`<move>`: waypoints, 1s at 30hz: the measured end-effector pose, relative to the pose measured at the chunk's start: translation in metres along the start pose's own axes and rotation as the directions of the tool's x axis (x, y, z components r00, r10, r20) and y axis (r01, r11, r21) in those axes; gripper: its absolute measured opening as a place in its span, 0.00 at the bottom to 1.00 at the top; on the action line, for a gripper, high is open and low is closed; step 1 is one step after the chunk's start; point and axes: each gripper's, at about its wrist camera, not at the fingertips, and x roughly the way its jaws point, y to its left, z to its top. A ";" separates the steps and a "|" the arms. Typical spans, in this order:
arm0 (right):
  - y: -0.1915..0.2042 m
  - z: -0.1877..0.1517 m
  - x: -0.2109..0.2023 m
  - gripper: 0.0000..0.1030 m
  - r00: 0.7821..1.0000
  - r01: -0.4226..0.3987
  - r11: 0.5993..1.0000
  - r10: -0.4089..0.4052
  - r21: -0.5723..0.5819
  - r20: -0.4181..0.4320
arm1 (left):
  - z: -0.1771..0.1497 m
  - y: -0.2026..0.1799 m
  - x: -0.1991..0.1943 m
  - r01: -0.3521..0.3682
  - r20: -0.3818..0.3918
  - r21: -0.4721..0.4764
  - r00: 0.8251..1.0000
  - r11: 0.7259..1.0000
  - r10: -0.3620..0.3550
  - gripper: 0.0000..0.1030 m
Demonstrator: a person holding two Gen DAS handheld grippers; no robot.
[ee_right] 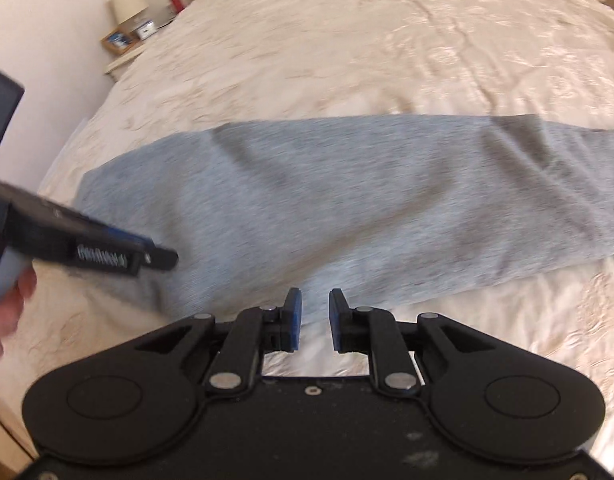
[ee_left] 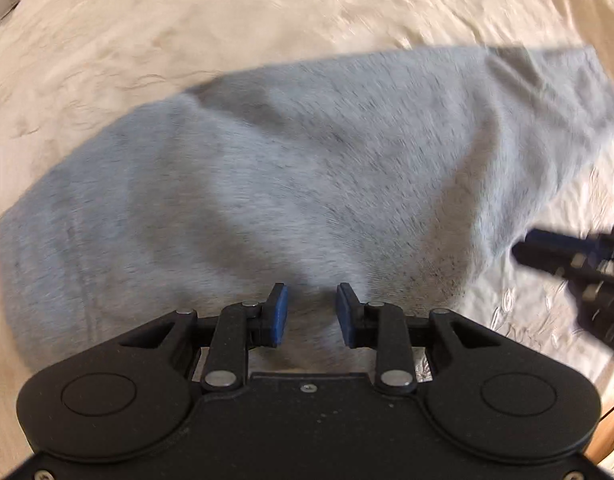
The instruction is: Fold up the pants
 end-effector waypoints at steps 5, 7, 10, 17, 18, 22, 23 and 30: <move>-0.031 0.014 0.007 0.18 1.000 0.019 1.000 -0.019 0.000 -0.003 | 0.000 0.018 0.043 -0.149 -0.089 -0.033 0.985 0.988 0.145 0.39; -0.044 0.019 0.006 0.18 1.000 0.015 1.000 -0.015 0.000 -0.002 | 0.006 0.029 0.037 -0.113 -0.107 -0.107 0.989 0.988 0.102 0.39; -0.067 0.027 0.009 0.19 1.000 0.009 1.000 -0.009 -0.002 -0.005 | 0.011 0.025 0.033 -0.136 -0.125 -0.091 0.984 0.986 0.125 0.39; -0.148 0.036 0.035 0.17 0.989 0.135 0.991 -0.136 -0.015 -0.060 | 0.018 -0.013 0.040 -0.259 -0.133 0.030 0.956 0.965 0.261 0.39; -0.167 0.037 0.034 0.16 0.983 0.170 0.985 -0.170 -0.001 -0.066 | 0.017 -0.013 0.038 -0.264 -0.136 0.046 0.954 0.963 0.268 0.39; -0.238 0.049 0.019 0.18 0.959 0.280 0.954 -0.272 0.110 -0.084 | 0.027 -0.016 0.017 -0.260 -0.150 0.039 0.953 0.965 0.262 0.39; -0.251 0.053 0.012 0.19 0.960 0.278 0.951 -0.270 0.133 -0.074 | 0.031 -0.016 0.011 -0.245 -0.134 0.025 0.960 0.969 0.246 0.39; -0.274 0.090 -0.008 0.22 0.980 0.191 0.968 -0.198 0.161 0.029 | 0.080 -0.023 0.006 -0.231 -0.047 -0.036 0.972 0.972 0.229 0.39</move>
